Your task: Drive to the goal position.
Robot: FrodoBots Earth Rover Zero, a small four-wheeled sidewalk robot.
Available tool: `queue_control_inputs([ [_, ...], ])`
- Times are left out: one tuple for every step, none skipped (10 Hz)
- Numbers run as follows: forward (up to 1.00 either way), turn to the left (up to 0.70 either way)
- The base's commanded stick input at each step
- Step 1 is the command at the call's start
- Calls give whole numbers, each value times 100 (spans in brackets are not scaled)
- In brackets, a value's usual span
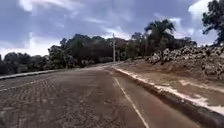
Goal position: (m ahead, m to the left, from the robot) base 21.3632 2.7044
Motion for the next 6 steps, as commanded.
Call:
queue_control_inputs([
  [100,0],
  [100,0],
  [100,0],
  [100,0],
  [100,0],
  [100,0],
])
